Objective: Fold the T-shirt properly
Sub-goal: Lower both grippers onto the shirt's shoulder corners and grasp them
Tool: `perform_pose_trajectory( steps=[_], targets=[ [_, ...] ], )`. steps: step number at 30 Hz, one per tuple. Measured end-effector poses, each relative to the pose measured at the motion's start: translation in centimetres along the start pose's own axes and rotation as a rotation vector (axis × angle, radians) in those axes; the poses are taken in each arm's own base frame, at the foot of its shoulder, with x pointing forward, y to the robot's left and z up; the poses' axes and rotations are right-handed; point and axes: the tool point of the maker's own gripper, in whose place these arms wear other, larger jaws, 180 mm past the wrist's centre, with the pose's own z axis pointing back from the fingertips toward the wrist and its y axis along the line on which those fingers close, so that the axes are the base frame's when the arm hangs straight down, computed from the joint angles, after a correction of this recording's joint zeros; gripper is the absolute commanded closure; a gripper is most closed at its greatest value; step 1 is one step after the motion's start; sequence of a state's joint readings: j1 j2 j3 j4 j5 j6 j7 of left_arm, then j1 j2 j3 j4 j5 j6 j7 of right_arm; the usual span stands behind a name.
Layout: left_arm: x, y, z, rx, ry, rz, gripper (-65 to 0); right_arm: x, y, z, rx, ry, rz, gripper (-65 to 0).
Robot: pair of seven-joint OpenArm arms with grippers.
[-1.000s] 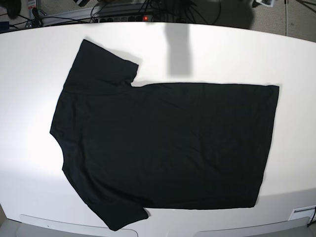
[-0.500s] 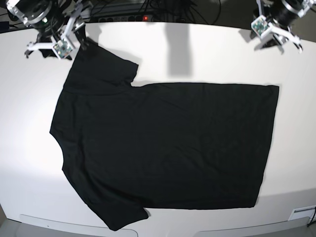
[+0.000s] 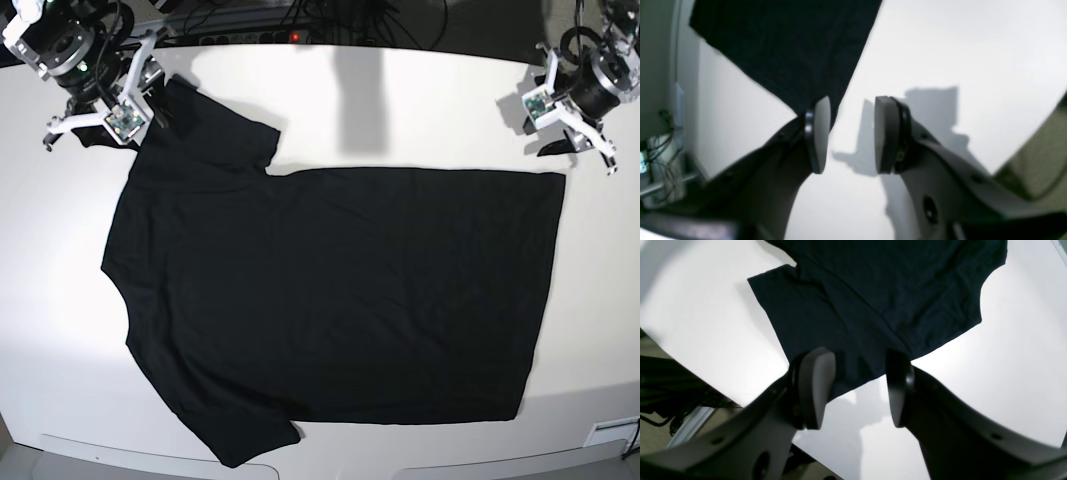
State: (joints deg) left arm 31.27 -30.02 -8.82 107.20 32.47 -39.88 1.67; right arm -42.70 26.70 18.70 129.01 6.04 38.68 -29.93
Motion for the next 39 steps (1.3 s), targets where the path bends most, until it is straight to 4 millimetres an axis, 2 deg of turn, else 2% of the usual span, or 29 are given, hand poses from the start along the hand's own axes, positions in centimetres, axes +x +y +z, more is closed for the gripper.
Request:
perform_pose_trajectory(
  steps=[4, 8, 11, 17, 25, 27, 29, 35, 39],
  targets=[
    [-1.2, -0.2, -3.0, -0.063, 0.025, -0.038, -21.5, -0.4, 0.2, 0.0, -0.001, 0.018, -0.015, -28.9],
    [-2.9, 0.8, -5.3, -0.088, 0.068, -0.07, -21.5, -0.3, 0.8, -0.2, -0.006, 0.01, -0.067, -28.9],
    [-3.4, 2.1, -6.5, -0.075, 0.068, -0.056, -21.5, -0.1, 1.1, -0.3, -0.01, 0.001, -0.097, -28.9],
    [-4.3, 3.2, -8.1, -0.078, 0.07, -0.026, -21.5, -0.1, 1.2, -0.3, -0.01, 0.003, -0.098, -28.9],
    [-4.6, 2.3, -9.3, -0.11, 0.069, -0.063, -21.4, -0.3, 1.2, -0.3, -0.01, 0.011, -0.098, -28.9],
    [-4.6, 1.7, -9.5, -0.119, 0.074, -0.087, -14.5, -0.3, 1.2, -0.3, -0.01, 0.01, -0.098, -28.9],
    [-4.8, 1.1, -9.7, -0.137, 0.092, -0.105, -0.6, -0.3, 1.1, -0.3, -0.01, 0.011, -0.094, -28.9],
    [-4.7, 0.7, -9.9, -0.127, 0.099, -0.026, 0.0, -0.4, 0.8, -0.1, -0.002, 0.018, -0.055, -29.1],
    [-4.7, 0.7, -9.9, -0.125, 0.107, 0.083, 0.0, -1.3, -0.7, 0.1, -0.025, 0.068, 0.055, -29.1]
  ],
)
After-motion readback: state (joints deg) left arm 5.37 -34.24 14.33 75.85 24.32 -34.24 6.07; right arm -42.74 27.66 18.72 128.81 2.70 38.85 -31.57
